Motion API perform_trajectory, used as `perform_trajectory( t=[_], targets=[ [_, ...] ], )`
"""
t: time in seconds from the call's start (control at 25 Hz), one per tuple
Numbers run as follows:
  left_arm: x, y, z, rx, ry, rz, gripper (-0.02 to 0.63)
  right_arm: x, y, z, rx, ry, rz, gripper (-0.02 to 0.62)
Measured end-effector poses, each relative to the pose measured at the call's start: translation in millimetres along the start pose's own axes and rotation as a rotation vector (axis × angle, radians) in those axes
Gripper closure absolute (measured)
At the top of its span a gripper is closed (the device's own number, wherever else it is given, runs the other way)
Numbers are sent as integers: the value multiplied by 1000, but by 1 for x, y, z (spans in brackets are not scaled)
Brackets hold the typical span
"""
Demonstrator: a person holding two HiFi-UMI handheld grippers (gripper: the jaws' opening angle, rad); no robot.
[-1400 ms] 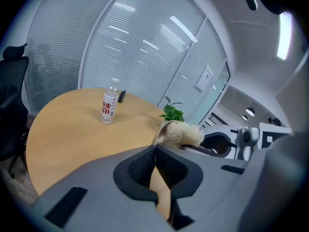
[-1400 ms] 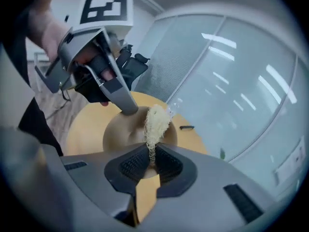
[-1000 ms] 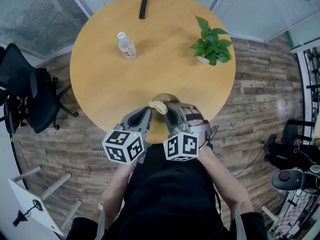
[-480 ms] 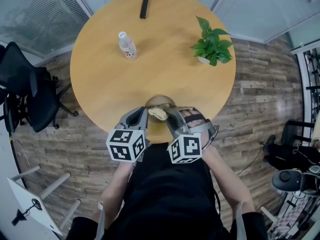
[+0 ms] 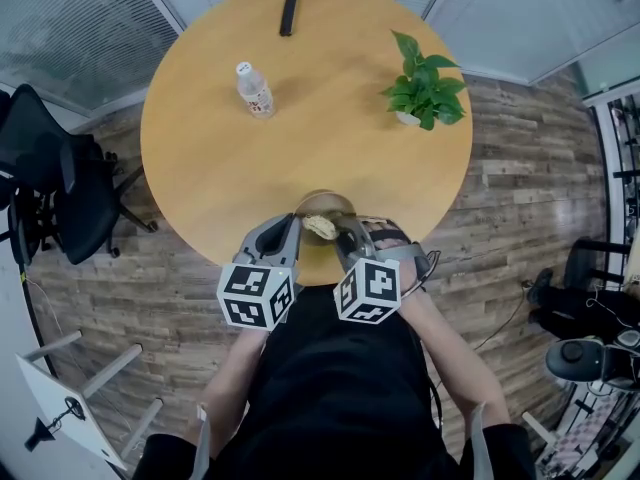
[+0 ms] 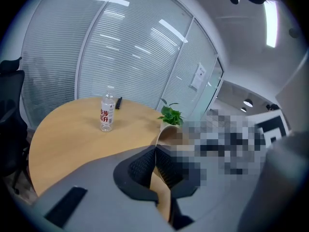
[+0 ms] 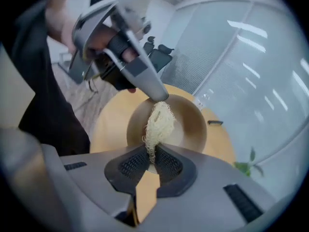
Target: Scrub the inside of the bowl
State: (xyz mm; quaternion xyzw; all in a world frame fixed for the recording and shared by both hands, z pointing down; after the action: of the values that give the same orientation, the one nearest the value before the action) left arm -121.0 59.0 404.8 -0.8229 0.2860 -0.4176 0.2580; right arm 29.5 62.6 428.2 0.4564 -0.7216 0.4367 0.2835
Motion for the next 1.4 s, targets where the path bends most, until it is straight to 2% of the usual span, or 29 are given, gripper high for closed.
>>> perform_trajectory(
  t=[0.16,0.4,0.52,0.6,0.72,0.88,1.04,1.2,1.4],
  targets=[
    [0,-3,-1,-3,5,-4,594,-1,-1,1,366,175,134,555],
    [3,-6,-9,-63,8,-7,592,4,-14,6,789,347,303,555],
    [2,-7,-14,-93,17,-19,594,4,-17,7,937,430,379,555],
    [2,-6,-17,-104,25,-23,594,2,-18,6,962,445,400,555],
    [6,-6,-25,-137,40,-40,594,0,-21,6,944,430,396,555],
    [17,-13,-41,-250,44,-79,594,-7,-26,6,948,399,407,555],
    [27,-21,-56,-345,64,-121,594,-20,-39,8,1002,329,414,555],
    [41,-28,-68,-392,84,-154,592,-31,-63,10,1085,252,412,555],
    [62,-40,-77,-442,101,-208,592,-49,-94,10,1145,153,355,555]
  ],
)
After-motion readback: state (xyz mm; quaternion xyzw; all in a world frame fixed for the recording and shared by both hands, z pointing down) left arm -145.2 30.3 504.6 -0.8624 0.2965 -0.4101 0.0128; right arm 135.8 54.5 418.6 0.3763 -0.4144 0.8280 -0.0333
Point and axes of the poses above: the fingertips, and each gripper's own axes: x forward along the fingers, z to its right, y out of its top, the point moved 10 cm from there along -x, backward along the fingers, and after that the axes turned 14 degrees about -x, right-handed, at the moved point
